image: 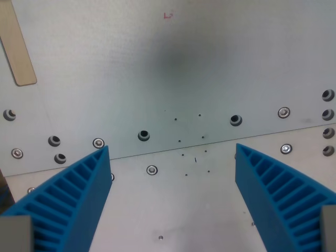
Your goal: Move in gripper positive x
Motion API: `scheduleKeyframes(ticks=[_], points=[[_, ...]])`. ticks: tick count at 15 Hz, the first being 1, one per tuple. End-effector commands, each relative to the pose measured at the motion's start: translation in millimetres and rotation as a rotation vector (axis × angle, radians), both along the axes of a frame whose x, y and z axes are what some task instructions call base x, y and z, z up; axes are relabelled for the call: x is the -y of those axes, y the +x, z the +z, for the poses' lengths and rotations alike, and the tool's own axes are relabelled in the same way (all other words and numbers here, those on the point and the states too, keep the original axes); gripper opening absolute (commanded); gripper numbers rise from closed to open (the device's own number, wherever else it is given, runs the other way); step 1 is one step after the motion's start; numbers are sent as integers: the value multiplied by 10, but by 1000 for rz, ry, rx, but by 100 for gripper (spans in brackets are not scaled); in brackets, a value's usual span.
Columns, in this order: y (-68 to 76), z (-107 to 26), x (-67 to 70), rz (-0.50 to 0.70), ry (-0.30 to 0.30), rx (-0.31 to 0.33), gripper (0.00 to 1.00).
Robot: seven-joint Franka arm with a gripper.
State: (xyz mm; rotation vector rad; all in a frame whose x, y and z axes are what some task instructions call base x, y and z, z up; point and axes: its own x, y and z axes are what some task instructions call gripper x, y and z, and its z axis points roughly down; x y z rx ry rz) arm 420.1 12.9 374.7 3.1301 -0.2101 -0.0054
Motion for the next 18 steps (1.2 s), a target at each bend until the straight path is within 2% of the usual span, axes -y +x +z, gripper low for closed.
scheduleKeyframes(ticks=[1,18], points=[[45,19,7,0,0,4,100],[888,20,121,0,0,4,100]])
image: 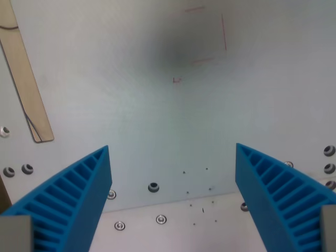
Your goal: Move in gripper positive x
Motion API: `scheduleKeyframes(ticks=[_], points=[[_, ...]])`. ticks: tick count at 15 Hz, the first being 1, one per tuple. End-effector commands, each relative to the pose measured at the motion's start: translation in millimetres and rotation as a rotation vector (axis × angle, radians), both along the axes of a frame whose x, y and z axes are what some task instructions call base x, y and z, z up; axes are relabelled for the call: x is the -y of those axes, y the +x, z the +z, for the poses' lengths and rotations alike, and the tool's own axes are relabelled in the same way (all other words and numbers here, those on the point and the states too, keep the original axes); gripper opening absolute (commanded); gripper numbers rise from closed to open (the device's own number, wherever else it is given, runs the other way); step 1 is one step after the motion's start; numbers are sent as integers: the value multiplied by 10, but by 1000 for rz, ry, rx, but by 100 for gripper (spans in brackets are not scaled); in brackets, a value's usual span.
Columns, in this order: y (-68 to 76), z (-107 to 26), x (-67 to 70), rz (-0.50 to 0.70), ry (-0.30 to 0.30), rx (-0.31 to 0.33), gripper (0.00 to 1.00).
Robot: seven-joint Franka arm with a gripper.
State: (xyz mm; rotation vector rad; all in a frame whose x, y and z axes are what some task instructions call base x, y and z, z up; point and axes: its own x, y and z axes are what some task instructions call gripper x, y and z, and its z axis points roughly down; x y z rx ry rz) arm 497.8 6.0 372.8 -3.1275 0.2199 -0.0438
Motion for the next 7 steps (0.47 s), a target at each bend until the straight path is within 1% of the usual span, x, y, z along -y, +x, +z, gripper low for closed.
scheduleKeyframes(ticks=[1,7], points=[[159,39,58,6,-9,-28,100],[457,40,98,6,-9,-28,100]])
